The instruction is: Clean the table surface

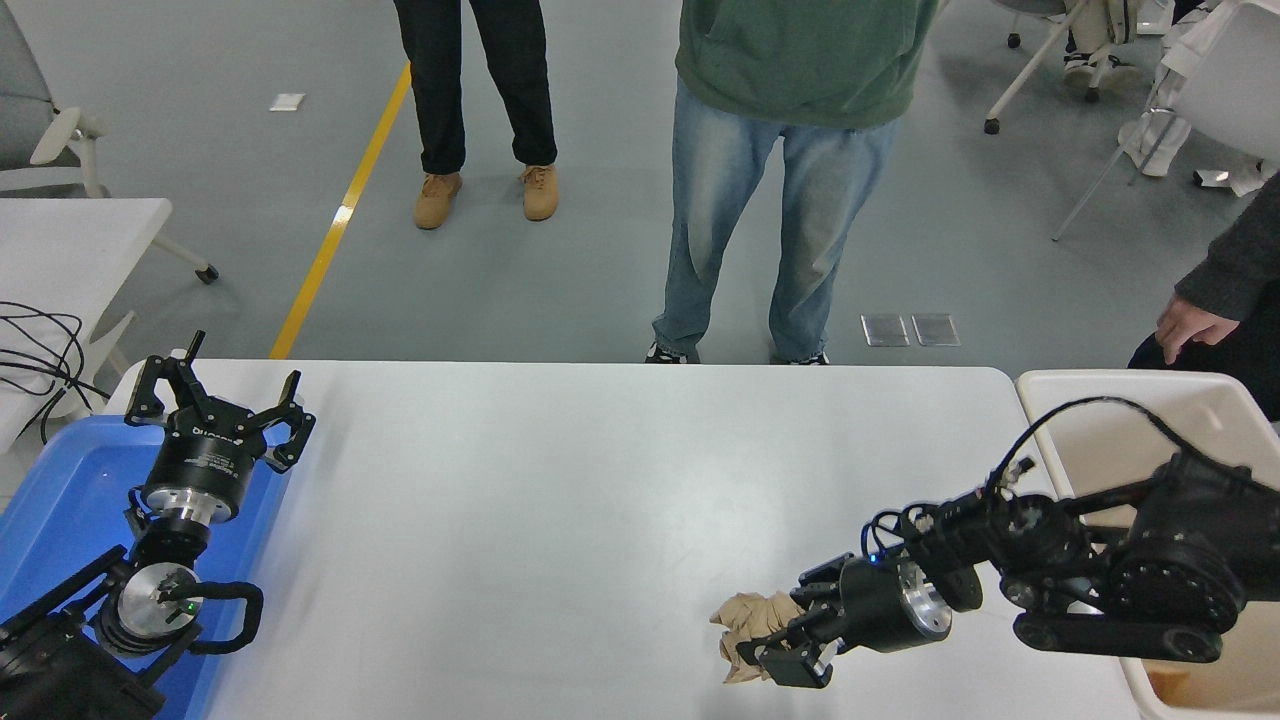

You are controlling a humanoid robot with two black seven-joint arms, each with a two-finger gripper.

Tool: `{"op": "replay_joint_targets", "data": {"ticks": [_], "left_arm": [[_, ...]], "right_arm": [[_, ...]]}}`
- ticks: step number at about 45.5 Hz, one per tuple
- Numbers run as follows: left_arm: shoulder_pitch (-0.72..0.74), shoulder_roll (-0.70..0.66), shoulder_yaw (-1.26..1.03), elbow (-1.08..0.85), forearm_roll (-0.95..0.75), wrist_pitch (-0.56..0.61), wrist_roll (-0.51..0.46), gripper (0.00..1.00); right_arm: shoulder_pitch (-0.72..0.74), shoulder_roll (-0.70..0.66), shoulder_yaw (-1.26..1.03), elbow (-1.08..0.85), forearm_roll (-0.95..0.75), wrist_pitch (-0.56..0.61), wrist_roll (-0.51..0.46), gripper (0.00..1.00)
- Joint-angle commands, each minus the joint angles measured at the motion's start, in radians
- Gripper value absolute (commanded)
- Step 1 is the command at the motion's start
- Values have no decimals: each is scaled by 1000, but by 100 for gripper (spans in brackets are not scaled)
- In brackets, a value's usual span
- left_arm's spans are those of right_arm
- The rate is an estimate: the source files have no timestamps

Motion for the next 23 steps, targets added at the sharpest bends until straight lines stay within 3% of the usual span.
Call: {"op": "replay_joint_targets", "data": {"ticks": [1, 23], "left_arm": [[0, 0, -1, 0, 0, 0, 0, 99], [0, 0, 0, 0, 0, 0, 0, 99]], "right_arm": [[104, -154, 120, 29, 208, 139, 35, 0], [88, -508, 403, 16, 508, 337, 35, 0]]}}
